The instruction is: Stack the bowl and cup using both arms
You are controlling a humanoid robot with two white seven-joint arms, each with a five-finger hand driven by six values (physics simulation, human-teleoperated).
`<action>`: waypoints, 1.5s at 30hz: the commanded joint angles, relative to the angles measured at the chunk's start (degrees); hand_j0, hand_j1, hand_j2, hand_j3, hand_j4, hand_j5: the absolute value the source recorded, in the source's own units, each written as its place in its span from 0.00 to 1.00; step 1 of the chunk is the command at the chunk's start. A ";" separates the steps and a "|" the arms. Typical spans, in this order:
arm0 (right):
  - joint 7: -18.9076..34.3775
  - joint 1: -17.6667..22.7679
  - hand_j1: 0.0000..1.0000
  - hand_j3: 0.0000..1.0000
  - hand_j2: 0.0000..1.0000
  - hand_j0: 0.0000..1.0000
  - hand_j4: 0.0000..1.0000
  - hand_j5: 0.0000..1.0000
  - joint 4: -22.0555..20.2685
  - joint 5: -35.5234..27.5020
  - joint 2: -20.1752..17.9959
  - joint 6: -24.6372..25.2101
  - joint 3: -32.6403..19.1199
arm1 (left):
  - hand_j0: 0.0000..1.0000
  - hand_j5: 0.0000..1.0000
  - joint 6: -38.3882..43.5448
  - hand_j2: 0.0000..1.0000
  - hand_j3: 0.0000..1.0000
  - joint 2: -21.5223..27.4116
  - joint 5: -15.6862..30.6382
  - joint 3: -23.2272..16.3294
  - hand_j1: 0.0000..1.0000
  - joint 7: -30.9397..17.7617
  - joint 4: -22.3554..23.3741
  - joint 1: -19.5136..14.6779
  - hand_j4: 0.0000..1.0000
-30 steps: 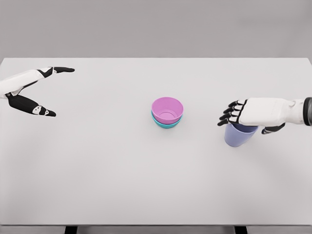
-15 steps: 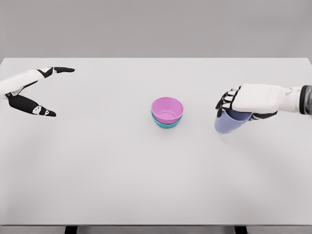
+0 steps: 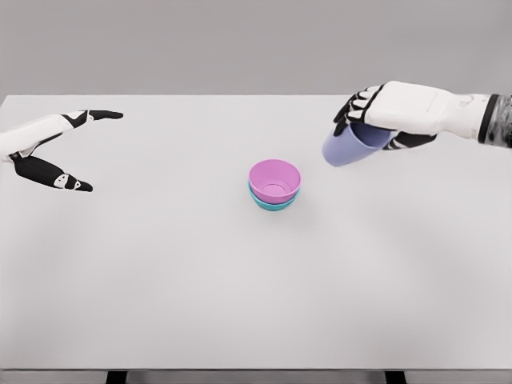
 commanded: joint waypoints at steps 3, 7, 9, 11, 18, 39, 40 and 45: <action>0.03 -0.61 0.62 0.62 0.62 0.62 0.62 0.62 0.02 -0.19 3.45 0.19 0.61 | 1.00 1.00 0.15 1.00 1.00 0.08 0.49 0.07 1.00 0.02 -0.02 0.00 1.00; 0.03 -2.11 0.62 0.62 0.62 0.62 0.62 0.62 0.19 0.25 5.91 0.19 1.75 | 1.00 1.00 0.15 1.00 1.00 0.08 0.49 0.07 1.00 0.02 -0.02 0.00 1.00; 0.03 -2.72 0.62 0.62 0.62 0.62 0.62 0.62 1.51 0.51 8.46 0.19 2.89 | 1.00 1.00 0.15 1.00 1.00 0.08 0.49 0.07 1.00 0.02 -0.02 0.00 1.00; 0.03 -3.08 0.62 0.62 0.62 0.62 0.62 0.62 2.04 0.52 9.34 0.19 4.39 | 1.00 1.00 0.15 1.00 1.00 0.08 0.49 0.07 1.00 0.02 -0.02 0.00 1.00; 0.03 -3.25 0.62 0.62 0.62 0.62 0.62 0.62 3.62 2.36 11.72 0.19 8.08 | 1.00 1.00 0.15 1.00 1.00 0.08 0.49 0.07 1.00 0.02 -0.02 0.00 1.00; 0.03 -4.13 1.00 1.00 1.00 1.00 1.00 1.00 11.08 1.66 5.39 0.19 -5.98 | 1.00 1.00 0.15 1.00 1.00 0.00 0.49 -0.02 1.00 0.02 -0.02 0.00 1.00; 0.03 -3.78 1.00 1.00 1.00 1.00 1.00 1.00 13.72 1.66 5.21 0.19 -5.63 | 1.00 1.00 0.15 1.00 1.00 0.00 0.49 -0.02 1.00 0.02 -0.02 0.00 1.00; 0.03 -0.97 1.00 1.00 1.00 1.00 1.00 1.00 16.98 1.66 3.72 0.19 -0.53 | 1.00 1.00 0.15 1.00 1.00 0.08 -1.35 -0.28 1.00 0.02 0.07 0.35 1.00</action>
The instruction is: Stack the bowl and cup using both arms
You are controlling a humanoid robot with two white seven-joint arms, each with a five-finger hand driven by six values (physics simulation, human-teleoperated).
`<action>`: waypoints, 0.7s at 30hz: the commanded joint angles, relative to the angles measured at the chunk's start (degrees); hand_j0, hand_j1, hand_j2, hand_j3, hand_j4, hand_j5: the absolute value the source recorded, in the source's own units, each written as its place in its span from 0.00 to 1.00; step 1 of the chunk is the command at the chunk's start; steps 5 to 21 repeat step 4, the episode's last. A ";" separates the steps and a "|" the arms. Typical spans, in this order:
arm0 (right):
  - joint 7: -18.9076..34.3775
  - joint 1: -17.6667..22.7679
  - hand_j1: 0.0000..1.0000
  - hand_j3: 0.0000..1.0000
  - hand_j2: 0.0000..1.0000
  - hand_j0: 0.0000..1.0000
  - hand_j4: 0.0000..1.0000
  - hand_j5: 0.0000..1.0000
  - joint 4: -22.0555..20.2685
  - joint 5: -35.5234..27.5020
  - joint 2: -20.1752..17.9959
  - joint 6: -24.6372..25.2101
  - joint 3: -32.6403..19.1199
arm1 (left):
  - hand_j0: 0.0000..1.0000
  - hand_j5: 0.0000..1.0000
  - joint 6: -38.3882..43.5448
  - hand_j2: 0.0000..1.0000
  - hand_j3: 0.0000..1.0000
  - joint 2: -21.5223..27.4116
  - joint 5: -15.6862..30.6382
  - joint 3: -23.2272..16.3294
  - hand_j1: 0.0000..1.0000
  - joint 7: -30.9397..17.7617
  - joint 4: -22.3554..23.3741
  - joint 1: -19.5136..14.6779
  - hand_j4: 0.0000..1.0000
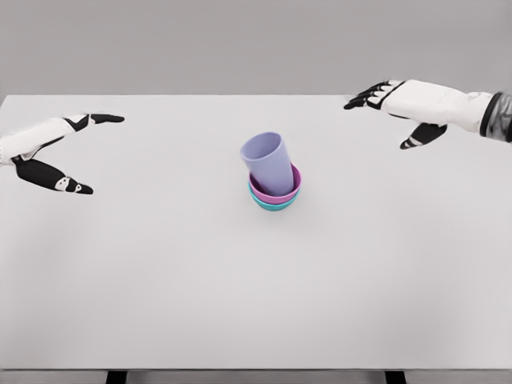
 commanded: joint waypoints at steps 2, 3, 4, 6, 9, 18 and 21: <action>-0.03 -0.09 1.00 1.00 1.00 1.00 1.00 1.00 1.66 -0.45 -0.64 0.19 1.05 | 1.00 1.00 0.15 1.00 1.00 0.12 -0.20 0.17 1.00 0.02 -0.05 0.00 1.00; -0.03 -0.09 1.00 1.00 1.00 1.00 1.00 1.00 1.57 -0.45 -0.64 0.19 0.97 | 1.00 1.00 0.15 1.00 1.00 0.20 -0.82 0.08 1.00 0.02 -0.05 0.17 1.00; -0.03 -0.09 1.00 1.00 1.00 1.00 1.00 1.00 1.66 -0.45 -0.64 0.19 0.97 | 1.00 1.00 0.15 1.00 1.00 0.20 -1.08 0.08 1.00 0.02 -0.05 0.26 1.00; -0.03 -0.09 1.00 1.00 1.00 1.00 1.00 1.00 1.66 -0.45 -0.64 0.19 0.97 | 1.00 1.00 0.15 1.00 1.00 0.20 -1.08 0.08 1.00 0.02 -0.05 0.26 1.00; -0.03 -0.09 1.00 1.00 1.00 1.00 1.00 1.00 1.66 -0.45 -0.64 0.19 0.97 | 1.00 1.00 0.15 1.00 1.00 0.20 -1.08 0.08 1.00 0.02 -0.05 0.26 1.00; -0.03 -0.09 1.00 1.00 1.00 1.00 1.00 1.00 1.66 -0.45 -0.64 0.19 0.97 | 1.00 1.00 0.15 1.00 1.00 0.20 -1.08 0.08 1.00 0.02 -0.05 0.26 1.00; -0.03 -0.09 1.00 1.00 1.00 1.00 1.00 1.00 1.66 -0.45 -0.64 0.19 0.97 | 1.00 1.00 0.15 1.00 1.00 0.20 -1.08 0.08 1.00 0.02 -0.05 0.26 1.00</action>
